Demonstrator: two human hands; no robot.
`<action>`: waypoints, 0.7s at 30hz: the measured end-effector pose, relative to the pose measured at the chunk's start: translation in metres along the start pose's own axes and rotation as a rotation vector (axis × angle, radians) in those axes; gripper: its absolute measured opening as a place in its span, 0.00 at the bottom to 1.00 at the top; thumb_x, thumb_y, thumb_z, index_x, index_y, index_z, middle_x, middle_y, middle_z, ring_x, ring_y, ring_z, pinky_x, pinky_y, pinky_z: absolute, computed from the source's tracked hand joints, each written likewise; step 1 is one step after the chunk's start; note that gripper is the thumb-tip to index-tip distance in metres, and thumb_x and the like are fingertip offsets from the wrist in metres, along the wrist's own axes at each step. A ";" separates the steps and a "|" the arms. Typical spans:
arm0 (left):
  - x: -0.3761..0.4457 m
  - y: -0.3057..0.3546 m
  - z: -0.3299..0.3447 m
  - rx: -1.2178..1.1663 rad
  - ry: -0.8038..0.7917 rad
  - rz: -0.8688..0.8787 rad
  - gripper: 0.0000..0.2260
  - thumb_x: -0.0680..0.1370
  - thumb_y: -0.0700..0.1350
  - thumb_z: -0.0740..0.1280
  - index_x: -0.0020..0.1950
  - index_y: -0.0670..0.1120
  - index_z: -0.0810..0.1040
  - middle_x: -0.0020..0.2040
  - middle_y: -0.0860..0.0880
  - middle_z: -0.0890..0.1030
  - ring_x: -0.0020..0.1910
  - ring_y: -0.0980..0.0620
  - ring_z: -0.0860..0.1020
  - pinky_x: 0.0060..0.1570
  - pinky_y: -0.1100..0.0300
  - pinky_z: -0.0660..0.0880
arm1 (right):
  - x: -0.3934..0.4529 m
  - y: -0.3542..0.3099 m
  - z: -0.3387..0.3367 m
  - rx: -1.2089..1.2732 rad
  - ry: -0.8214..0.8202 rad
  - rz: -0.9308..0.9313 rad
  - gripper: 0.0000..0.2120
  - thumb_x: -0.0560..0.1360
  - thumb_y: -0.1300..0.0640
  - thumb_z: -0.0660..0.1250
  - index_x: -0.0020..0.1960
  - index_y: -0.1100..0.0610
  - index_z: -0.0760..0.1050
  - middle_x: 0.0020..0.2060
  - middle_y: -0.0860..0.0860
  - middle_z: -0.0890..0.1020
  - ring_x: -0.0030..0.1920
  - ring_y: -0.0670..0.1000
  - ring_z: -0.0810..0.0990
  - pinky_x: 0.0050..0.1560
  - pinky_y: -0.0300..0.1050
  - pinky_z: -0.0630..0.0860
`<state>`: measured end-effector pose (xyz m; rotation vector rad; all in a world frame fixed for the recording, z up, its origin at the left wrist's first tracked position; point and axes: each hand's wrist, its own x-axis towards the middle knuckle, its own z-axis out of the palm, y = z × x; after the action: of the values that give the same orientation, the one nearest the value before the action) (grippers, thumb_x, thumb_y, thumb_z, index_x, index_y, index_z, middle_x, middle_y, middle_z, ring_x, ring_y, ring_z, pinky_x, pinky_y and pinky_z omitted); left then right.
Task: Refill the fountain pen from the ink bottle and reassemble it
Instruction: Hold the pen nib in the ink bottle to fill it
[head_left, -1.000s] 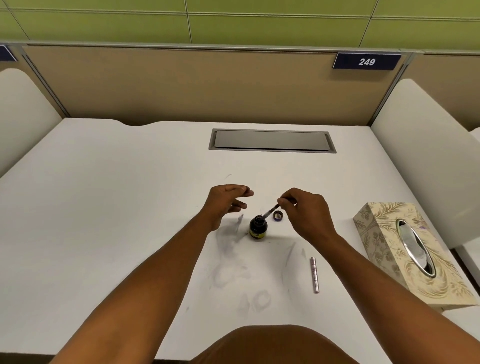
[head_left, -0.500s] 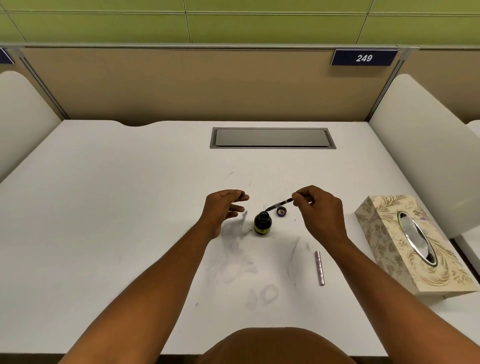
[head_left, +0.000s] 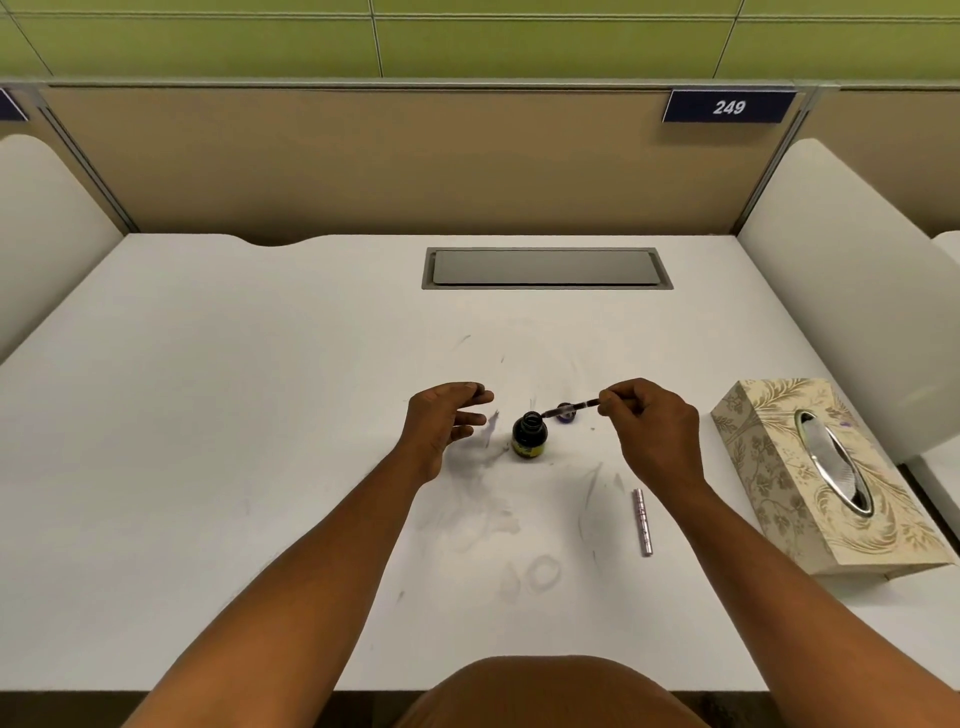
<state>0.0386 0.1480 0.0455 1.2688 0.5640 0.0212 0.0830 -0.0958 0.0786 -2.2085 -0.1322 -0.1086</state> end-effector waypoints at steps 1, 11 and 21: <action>0.000 0.000 -0.001 0.002 0.003 0.000 0.06 0.80 0.43 0.65 0.50 0.45 0.83 0.49 0.47 0.86 0.34 0.54 0.82 0.36 0.63 0.75 | -0.001 -0.002 0.000 0.022 -0.008 -0.008 0.06 0.77 0.53 0.68 0.46 0.53 0.82 0.37 0.45 0.86 0.38 0.37 0.80 0.39 0.31 0.71; -0.003 -0.001 -0.002 0.005 0.019 0.004 0.07 0.80 0.43 0.66 0.51 0.45 0.83 0.48 0.48 0.87 0.34 0.54 0.82 0.37 0.62 0.75 | -0.012 0.001 -0.004 -0.104 -0.099 -0.194 0.03 0.76 0.59 0.69 0.47 0.55 0.82 0.35 0.46 0.82 0.38 0.47 0.81 0.42 0.39 0.75; -0.002 -0.005 0.011 -0.002 0.013 -0.016 0.06 0.80 0.42 0.66 0.50 0.45 0.83 0.47 0.48 0.87 0.34 0.53 0.82 0.38 0.62 0.75 | -0.010 0.003 -0.009 -0.147 -0.089 -0.353 0.04 0.75 0.61 0.70 0.48 0.56 0.82 0.38 0.42 0.80 0.40 0.42 0.78 0.42 0.27 0.71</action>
<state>0.0395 0.1358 0.0442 1.2631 0.5852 0.0172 0.0730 -0.1058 0.0803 -2.3173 -0.5794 -0.2213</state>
